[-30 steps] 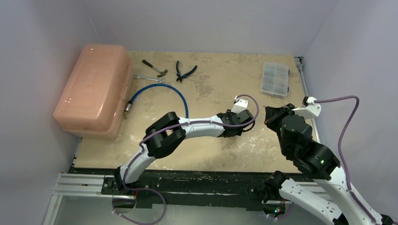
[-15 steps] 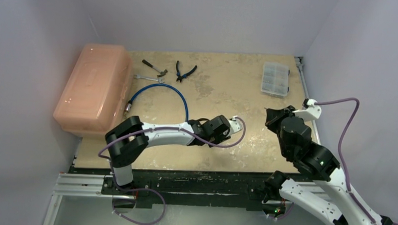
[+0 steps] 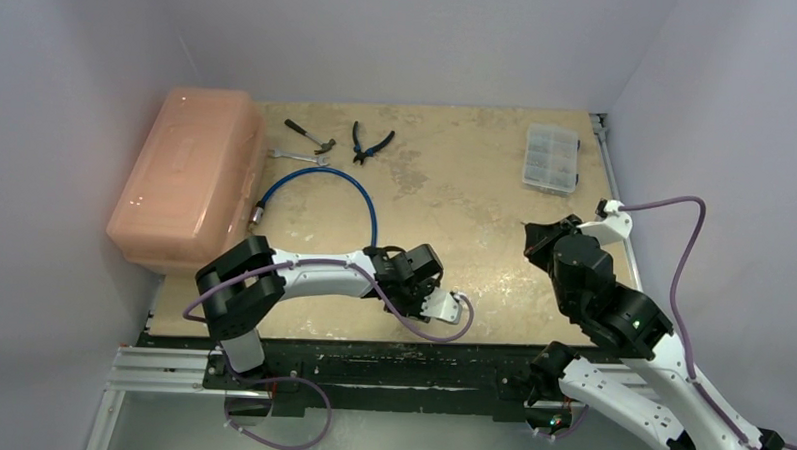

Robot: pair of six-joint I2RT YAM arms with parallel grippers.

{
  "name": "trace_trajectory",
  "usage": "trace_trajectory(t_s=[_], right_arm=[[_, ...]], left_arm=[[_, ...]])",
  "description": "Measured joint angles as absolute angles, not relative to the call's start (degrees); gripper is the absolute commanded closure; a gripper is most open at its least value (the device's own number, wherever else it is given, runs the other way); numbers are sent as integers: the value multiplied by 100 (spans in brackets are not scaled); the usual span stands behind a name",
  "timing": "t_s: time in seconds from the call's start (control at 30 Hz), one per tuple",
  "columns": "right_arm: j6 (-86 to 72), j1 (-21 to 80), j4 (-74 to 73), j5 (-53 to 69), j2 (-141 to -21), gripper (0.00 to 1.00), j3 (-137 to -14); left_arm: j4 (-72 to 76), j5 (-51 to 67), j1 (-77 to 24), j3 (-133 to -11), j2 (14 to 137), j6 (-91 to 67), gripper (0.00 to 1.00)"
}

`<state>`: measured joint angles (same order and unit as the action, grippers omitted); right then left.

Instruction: Unlock with the key

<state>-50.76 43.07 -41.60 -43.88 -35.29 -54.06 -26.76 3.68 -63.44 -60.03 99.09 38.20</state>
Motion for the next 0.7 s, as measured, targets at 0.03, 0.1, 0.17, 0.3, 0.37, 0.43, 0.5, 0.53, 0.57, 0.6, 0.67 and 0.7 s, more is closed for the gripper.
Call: trace_trajectory(t_s=[0.03,0.1,0.17,0.3,0.37,0.43,0.5,0.53,0.57,0.6,0.67,0.7], right_arm=[[-5100,4307,-4165,-4370,-3531,100,-5387],[-5129,4307,-4169,-4342,-3535,100,-5369],[-5148,4307,-4176,-4287,-3535,100,-5363],[-5162,4307,-4174,-4246,-3538,100,-5360],[-5162,4307,-4174,-4244,-3540,100,-5352],[-5166,4307,-4169,-4244,-3559,100,-5345],[-5170,4307,-4163,-4237,-3573,100,-5323],[-5179,4307,-4165,-4237,-3577,100,-5317],[-5186,4307,-4165,-4233,-3588,100,-5312],[-5190,4307,-4163,-4230,-3599,100,-5312],[-5214,4307,-4163,-4224,-3614,100,-5310],[-5231,4307,-4160,-4224,-3625,100,-5310]], left_arm=[[-2703,438,-6340,-6003,9929,3942,74],[-2738,526,-6331,-6031,9961,4150,46],[-2805,572,-6296,-6119,10036,4268,39],[-2838,604,-6261,-6278,10158,4403,25],[-2902,622,-6250,-6278,10147,4484,21],[-2915,631,-6235,-6257,10090,4552,20],[-2954,628,-6219,-6171,9955,4593,20],[-2989,628,-6200,-6128,9859,4609,20],[-3048,631,-6169,-6097,9725,4611,20],[-3100,628,-6139,-6088,9614,4611,20],[-3166,626,-6058,-6080,9343,4609,20],[-3197,624,-6018,-6080,9212,4606,20]])
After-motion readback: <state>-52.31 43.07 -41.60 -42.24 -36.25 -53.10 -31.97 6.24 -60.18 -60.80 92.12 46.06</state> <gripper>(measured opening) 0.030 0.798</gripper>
